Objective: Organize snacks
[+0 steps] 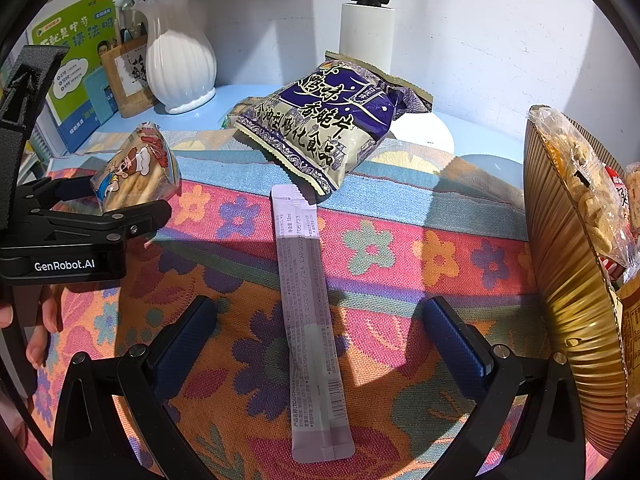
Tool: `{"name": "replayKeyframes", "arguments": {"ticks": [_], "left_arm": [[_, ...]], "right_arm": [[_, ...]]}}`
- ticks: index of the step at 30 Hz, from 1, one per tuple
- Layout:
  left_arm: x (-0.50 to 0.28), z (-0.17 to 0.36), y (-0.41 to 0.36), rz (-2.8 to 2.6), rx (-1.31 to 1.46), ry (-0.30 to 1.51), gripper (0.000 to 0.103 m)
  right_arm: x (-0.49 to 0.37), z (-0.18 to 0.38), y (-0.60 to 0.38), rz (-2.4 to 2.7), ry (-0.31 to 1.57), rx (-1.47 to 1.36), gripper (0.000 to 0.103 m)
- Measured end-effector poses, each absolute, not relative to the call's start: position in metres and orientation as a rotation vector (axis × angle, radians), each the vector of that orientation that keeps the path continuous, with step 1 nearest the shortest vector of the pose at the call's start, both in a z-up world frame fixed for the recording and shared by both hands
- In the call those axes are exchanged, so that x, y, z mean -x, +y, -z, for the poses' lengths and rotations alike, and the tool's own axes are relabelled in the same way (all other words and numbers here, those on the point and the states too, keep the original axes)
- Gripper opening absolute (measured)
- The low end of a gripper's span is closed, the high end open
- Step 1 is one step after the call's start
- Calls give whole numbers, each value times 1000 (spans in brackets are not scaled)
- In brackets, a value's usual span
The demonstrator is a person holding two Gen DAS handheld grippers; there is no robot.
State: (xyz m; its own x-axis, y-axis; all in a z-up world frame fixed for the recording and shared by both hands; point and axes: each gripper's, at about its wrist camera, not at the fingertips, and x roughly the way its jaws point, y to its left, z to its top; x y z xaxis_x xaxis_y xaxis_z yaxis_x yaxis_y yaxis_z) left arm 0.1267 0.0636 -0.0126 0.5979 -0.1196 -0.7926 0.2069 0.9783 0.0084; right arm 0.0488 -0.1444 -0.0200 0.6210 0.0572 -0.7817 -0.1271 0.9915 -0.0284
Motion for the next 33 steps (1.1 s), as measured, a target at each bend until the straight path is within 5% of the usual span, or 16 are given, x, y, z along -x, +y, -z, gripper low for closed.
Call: {"name": "replayKeyframes", "arguments": {"ticks": [29,30,32,33], "left_arm": [[-126,13,63,189,-103,910,103],[-126,13,63,189,-103,910,103],[-127,13,64,189,-103,910,103],[-128,13,63,189,-101,910,103]], "right_arm": [[-47,18,-144,-116,892,77,103],[-46,18,-144,-122,889,73,100],[-40,13,-144,-140,860,62,64],[-37,10,-146,-159,838,51,19]]}}
